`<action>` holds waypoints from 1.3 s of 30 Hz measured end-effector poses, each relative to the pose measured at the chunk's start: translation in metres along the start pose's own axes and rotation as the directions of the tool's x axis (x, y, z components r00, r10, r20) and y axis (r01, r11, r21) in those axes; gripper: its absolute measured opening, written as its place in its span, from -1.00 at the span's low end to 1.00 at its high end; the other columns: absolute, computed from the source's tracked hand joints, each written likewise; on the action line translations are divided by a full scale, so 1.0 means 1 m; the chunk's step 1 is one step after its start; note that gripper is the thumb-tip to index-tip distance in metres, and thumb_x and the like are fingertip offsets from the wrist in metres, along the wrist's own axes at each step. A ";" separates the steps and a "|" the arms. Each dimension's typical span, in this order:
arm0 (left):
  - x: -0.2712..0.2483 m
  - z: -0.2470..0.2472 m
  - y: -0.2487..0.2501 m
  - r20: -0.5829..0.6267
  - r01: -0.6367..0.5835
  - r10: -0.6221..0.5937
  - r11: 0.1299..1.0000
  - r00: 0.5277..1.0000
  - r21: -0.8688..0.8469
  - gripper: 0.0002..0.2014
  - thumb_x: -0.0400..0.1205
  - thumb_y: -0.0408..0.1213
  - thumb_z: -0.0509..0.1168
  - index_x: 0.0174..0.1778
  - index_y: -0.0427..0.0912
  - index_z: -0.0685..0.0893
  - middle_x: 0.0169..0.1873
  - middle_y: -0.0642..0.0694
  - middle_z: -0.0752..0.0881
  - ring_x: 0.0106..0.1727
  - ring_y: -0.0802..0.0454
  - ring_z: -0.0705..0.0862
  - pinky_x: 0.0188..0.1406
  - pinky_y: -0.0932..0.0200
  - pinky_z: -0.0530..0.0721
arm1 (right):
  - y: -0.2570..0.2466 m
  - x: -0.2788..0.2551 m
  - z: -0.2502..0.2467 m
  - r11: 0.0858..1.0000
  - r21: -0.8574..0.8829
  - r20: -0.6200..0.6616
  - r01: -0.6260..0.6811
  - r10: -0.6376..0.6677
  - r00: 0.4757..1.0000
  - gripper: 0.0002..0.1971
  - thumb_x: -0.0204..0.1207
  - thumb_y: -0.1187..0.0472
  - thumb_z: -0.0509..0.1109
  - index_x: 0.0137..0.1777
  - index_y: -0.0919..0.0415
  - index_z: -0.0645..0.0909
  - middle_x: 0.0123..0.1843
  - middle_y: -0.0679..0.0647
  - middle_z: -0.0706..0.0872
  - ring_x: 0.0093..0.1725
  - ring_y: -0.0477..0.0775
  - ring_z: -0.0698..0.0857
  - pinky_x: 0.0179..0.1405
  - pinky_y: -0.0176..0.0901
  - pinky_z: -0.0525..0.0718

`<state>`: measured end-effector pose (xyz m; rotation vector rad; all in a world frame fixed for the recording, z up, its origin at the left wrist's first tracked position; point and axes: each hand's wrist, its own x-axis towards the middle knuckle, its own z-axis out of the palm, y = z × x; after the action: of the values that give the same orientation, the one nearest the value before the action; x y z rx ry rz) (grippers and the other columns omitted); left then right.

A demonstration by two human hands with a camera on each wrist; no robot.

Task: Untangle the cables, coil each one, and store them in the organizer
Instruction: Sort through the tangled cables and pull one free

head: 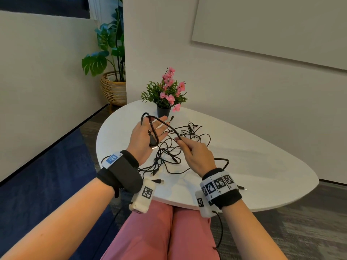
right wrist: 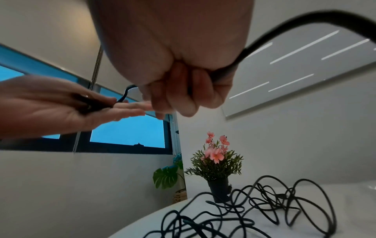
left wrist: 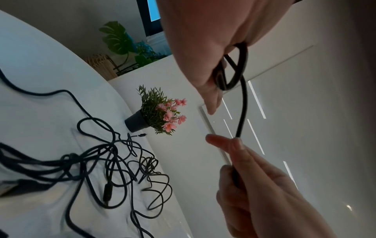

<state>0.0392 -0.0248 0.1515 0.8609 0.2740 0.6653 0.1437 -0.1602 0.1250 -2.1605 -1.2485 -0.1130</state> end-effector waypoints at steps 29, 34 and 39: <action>0.000 -0.028 -0.016 0.290 -0.324 -0.226 -0.132 0.930 0.937 -0.45 0.59 0.26 0.11 -0.14 -0.22 0.65 -0.34 -0.09 0.67 -0.31 0.00 0.61 -0.21 0.07 0.57 | 0.018 0.006 -0.026 0.973 0.228 -0.115 -0.023 0.050 0.992 -0.88 0.54 0.15 0.41 -0.03 0.14 0.74 -0.16 -0.05 0.72 -0.13 -0.04 0.63 -0.13 -0.34 0.54; -0.006 -0.026 -0.018 0.271 -0.302 -0.359 -0.031 0.893 0.953 -0.65 0.55 0.15 0.29 -0.29 -0.09 0.61 -0.44 0.03 0.59 -0.44 0.11 0.52 -0.38 0.21 0.49 | 0.020 0.007 -0.021 0.949 0.310 -0.157 -0.063 0.116 0.981 -0.89 0.52 0.12 0.44 -0.05 0.10 0.76 -0.29 -0.14 0.69 -0.33 -0.23 0.54 -0.27 -0.49 0.46; -0.006 -0.018 -0.015 0.278 -0.071 -0.217 0.655 0.936 0.752 -0.70 0.71 -0.08 0.09 -0.14 -0.18 0.62 -0.25 -0.01 0.74 -0.23 0.13 0.73 -0.11 0.03 0.73 | 0.010 0.006 -0.017 0.875 0.437 -0.048 -0.206 0.252 0.967 -0.82 0.58 0.02 0.35 0.00 0.10 0.68 -0.33 -0.02 0.61 -0.37 -0.08 0.55 -0.43 -0.07 0.69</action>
<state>0.0320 -0.0244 0.1283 1.7553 0.2648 0.2807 0.1589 -0.1685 0.1363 -1.8679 -0.8515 0.1388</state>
